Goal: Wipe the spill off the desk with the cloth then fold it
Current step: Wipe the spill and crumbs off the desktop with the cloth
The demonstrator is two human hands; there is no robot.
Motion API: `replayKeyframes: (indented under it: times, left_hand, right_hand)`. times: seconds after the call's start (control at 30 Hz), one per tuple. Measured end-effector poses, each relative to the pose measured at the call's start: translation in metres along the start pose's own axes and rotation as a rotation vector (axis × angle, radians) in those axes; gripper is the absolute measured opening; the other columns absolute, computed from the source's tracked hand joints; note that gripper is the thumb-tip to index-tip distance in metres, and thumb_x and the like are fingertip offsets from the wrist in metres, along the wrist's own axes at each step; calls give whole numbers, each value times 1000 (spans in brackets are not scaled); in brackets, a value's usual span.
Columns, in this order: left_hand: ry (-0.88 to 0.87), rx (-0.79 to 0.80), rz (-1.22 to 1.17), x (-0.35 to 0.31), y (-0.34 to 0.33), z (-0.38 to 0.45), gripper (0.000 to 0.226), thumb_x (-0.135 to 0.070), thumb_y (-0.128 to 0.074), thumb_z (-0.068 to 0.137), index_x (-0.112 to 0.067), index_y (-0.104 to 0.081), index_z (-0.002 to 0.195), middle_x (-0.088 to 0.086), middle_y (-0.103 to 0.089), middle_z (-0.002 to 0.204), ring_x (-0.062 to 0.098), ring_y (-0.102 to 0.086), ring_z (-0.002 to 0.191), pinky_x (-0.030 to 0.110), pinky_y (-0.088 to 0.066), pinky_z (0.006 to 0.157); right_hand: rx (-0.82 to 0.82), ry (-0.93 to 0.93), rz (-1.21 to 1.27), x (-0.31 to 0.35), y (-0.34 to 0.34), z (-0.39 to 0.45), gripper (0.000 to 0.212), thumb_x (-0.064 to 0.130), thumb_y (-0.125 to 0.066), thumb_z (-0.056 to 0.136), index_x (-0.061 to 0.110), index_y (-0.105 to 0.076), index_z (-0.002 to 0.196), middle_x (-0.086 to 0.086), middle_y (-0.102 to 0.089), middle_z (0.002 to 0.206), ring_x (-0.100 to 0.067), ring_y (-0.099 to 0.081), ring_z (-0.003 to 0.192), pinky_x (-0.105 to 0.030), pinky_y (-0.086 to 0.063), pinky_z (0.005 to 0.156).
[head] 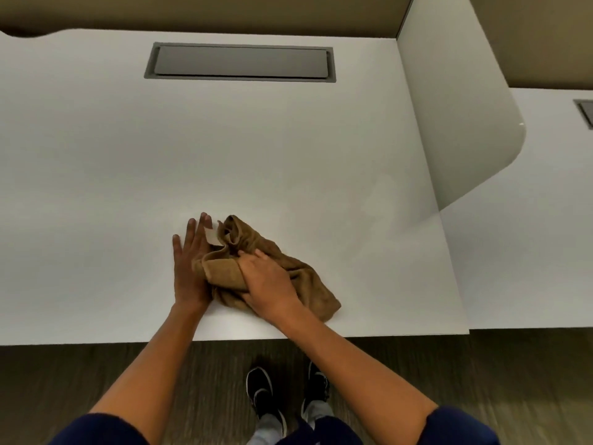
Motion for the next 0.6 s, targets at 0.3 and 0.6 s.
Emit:
replayKeyframes:
  times: [0.3, 0.6]
  left_hand:
    - [54, -54, -150, -1, 4, 2, 60, -17, -55, 98, -9, -32, 153, 13, -19, 164, 24, -10, 153, 47, -3, 125]
    - [63, -183, -177, -6, 9, 0, 55, -3, -33, 99, 1, -25, 153, 14, -27, 161, 27, -22, 151, 54, -12, 123]
  right_hand:
    - [-168, -16, -251, -17, 17, 6, 39, 43, -48, 89, 17, -57, 116, -11, -60, 113, -30, -52, 106, -46, -44, 94]
    - [-523, -295, -434, -109, 101, 12, 19, 9, -60, 91, 9, -62, 110, -15, -62, 101, -33, -55, 86, -39, -44, 66]
Point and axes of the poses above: each hand's wrist, its own z-axis towards the middle knuckle, its own y-axis out of the back of the hand, x = y × z, the point moved 5 cm from there along z, towards the middle knuckle
